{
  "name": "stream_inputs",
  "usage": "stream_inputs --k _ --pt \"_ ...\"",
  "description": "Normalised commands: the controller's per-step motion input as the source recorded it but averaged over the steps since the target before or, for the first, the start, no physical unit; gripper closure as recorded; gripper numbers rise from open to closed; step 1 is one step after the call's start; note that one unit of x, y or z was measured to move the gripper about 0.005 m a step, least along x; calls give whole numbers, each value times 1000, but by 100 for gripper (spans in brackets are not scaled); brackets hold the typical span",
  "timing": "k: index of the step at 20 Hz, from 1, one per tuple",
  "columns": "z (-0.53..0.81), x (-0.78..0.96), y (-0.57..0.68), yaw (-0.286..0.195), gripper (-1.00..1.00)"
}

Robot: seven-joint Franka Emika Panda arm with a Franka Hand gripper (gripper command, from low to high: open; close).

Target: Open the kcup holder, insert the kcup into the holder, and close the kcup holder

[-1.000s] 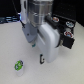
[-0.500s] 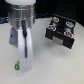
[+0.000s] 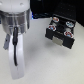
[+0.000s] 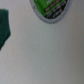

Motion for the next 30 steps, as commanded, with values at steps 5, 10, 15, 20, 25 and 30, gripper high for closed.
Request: stream_inputs --k 5,10,15,20,25,30 --pt "-145 317 -223 -174 -100" --pt "-73 74 -84 -93 -100" --pt "-51 14 -167 -77 -100" --pt "-89 24 -337 -79 -100" --pt "-97 11 -230 -92 100" --pt "-1 29 -76 -61 100"
